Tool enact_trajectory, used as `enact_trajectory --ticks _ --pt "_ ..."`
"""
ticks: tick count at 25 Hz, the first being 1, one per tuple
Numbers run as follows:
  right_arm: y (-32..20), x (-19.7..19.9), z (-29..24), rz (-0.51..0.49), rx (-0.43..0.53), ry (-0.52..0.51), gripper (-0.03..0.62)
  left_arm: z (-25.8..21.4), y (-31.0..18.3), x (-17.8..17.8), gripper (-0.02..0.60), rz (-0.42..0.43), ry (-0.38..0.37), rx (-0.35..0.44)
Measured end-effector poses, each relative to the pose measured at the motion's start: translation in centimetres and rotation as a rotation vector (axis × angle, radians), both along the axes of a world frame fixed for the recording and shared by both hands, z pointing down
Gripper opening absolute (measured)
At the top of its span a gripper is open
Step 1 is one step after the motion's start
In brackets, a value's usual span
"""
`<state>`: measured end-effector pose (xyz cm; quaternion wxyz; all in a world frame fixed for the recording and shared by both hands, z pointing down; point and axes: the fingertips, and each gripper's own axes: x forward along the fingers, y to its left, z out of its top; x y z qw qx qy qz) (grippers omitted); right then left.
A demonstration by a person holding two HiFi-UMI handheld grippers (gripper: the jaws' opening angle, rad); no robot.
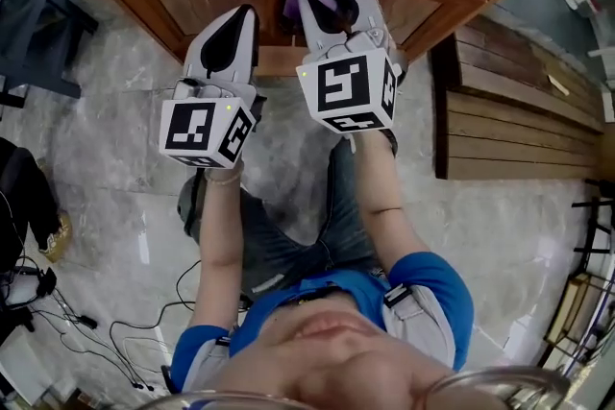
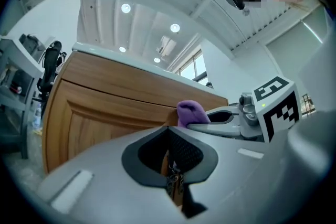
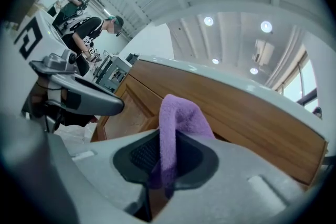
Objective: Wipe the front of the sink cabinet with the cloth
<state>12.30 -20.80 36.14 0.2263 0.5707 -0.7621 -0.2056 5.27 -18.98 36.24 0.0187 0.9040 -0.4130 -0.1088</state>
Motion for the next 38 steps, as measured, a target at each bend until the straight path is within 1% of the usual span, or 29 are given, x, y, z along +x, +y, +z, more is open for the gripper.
enact_trajectory --ticks 4,7,9,18,20,22,25,28,31,36,38 --pt "0.1 0.3 -0.4 -0.017 0.008 -0.014 0.06 0.4 -0.4 0.2 0.0 0.028 0.024 -0.034" --pt "0.4 1.2 -0.5 -0.009 0.017 -0.022 0.06 0.6 -0.1 0.9 0.0 0.033 -0.004 -0.02" --pt "0.7 1.8 -0.9 -0.01 0.034 -0.022 0.06 0.5 0.3 1.6 0.0 0.05 -0.01 -0.008" --pt "1.8 6.3 -1.0 0.059 0.044 -0.02 0.06 1.0 1.4 4.7 0.0 0.135 -0.017 -0.012" --pt "2.0 7.0 -1.0 0.066 0.042 -0.017 0.06 1.2 1.6 5.1 0.0 0.138 -0.038 0.002" --pt "2.2 7.7 -0.9 0.072 0.039 -0.018 0.06 1.5 1.7 5.3 0.0 0.146 -0.047 -0.003" --pt "2.4 9.0 -0.9 0.09 0.032 -0.027 0.06 1.8 1.5 5.5 0.0 0.166 -0.032 -0.021" --pt "2.7 10.5 -0.9 0.114 0.028 -0.021 0.06 1.9 1.3 5.8 0.0 0.169 -0.033 -0.025" --pt "3.0 11.7 -1.0 0.122 0.022 -0.037 0.06 2.0 1.4 6.2 0.0 0.185 -0.027 -0.033" --pt "3.6 13.9 -1.1 0.138 0.019 -0.069 0.06 2.2 1.4 6.8 0.0 0.191 -0.054 -0.021" --pt "3.8 14.7 -1.2 0.148 0.016 -0.075 0.06 2.3 1.5 7.0 0.0 0.206 -0.046 -0.033"
